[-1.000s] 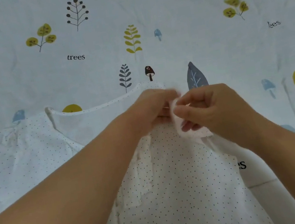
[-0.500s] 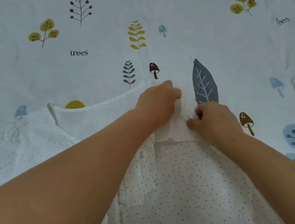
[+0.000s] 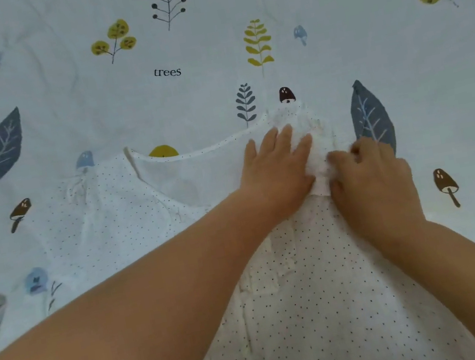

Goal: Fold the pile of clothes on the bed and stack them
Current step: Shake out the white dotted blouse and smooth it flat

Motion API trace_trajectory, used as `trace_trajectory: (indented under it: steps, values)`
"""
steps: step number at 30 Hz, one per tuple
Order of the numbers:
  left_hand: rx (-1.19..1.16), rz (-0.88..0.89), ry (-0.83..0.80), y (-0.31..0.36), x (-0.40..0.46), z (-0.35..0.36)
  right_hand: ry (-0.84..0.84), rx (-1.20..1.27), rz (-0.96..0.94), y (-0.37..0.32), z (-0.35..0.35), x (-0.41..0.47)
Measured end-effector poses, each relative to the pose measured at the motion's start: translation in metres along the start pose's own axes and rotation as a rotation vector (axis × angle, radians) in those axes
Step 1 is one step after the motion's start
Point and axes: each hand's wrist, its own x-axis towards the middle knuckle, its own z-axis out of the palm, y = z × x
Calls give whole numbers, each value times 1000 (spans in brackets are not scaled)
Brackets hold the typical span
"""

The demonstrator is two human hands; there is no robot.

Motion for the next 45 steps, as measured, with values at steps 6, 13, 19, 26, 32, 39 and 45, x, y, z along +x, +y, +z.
trace_trajectory:
  steps: [6, 13, 19, 26, 32, 39, 45]
  values:
    - [-171, -53, 350, -29, -51, -33, 30, 209, -122, -49, -25, -5]
    - [-221, -586, 461, -140, -124, -61, -181, 268, -462, -130, -39, -10]
    - [-427, -865, 25, -219, -162, -63, -327, 214, -536, -180, -37, -10]
    - [-622, -624, 250, -231, -187, -57, -388, 211, -451, -198, -37, -8]
    - [-622, -663, 548, -190, -185, -67, -344, 373, -242, -196, -47, -4]
    - [-1278, -316, 131, -140, -189, -66, -292, 542, -62, -175, -54, 3]
    - [-583, -738, 371, -171, -174, -30, -116, 344, 105, -125, -44, 13]
